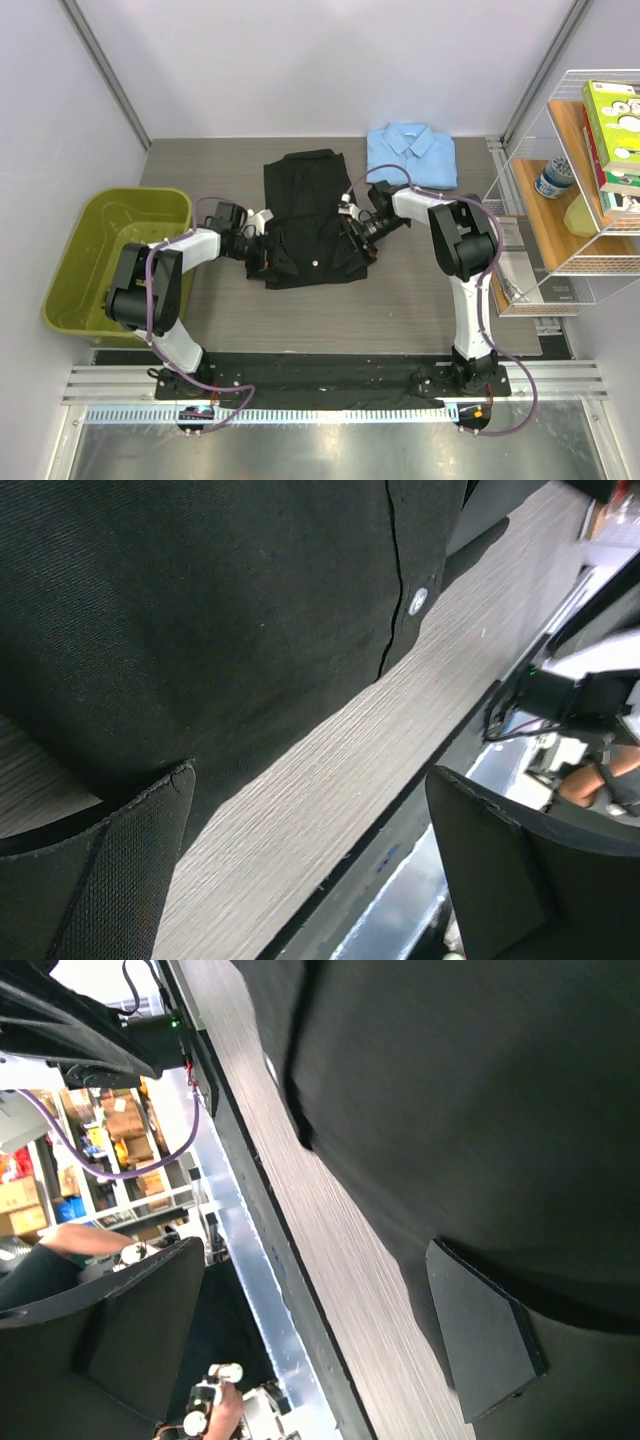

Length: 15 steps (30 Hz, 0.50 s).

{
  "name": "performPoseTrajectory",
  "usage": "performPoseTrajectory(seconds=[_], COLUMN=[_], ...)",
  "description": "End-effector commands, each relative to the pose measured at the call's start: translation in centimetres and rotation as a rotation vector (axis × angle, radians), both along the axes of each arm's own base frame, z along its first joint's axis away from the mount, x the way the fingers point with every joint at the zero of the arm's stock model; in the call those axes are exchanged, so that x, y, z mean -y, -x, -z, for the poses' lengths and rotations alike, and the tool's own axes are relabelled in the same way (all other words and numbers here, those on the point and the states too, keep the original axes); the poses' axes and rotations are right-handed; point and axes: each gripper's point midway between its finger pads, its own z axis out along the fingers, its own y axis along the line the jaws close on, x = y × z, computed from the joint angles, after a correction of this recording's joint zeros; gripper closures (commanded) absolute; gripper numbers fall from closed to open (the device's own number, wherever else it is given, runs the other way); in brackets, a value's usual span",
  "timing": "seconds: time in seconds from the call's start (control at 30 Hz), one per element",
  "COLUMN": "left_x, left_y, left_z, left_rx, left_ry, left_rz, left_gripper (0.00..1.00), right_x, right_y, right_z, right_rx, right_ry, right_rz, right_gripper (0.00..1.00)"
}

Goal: Fold and stack the long sleeve shirts
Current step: Fold the shirt

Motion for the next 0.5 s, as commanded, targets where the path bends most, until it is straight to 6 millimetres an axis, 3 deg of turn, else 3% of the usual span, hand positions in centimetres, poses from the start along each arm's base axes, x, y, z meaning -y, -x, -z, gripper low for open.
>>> performPoseTrajectory(seconds=[0.0, 0.2, 0.27, 0.33, 0.47], left_x=[-0.8, 2.1, 3.3, 4.7, 6.4], left_y=[-0.2, -0.7, -1.0, -1.6, -5.2], left_z=[-0.4, -8.6, -9.7, -9.6, -8.2], left_rx=[0.057, 0.317, 0.363, 0.329, 0.302], left_ry=[-0.040, 0.127, 0.148, 0.162, 0.204], left_rz=[0.040, 0.177, 0.204, 0.181, 0.066], left_gripper=[0.02, 0.10, 0.10, 0.13, 0.16], right_x=[3.9, 0.8, -0.6, -2.0, -4.1], right_y=[-0.3, -1.2, -1.7, -2.3, -2.3], right_z=[2.4, -7.4, -8.8, -8.4, -6.3], right_rx=[0.084, 0.149, 0.158, 0.176, 0.113], right_ry=[0.145, -0.075, -0.104, -0.119, -0.126], right_rz=[-0.035, -0.014, -0.011, -0.012, 0.002], right_gripper=[0.00, 0.00, 0.00, 0.00, 0.00])
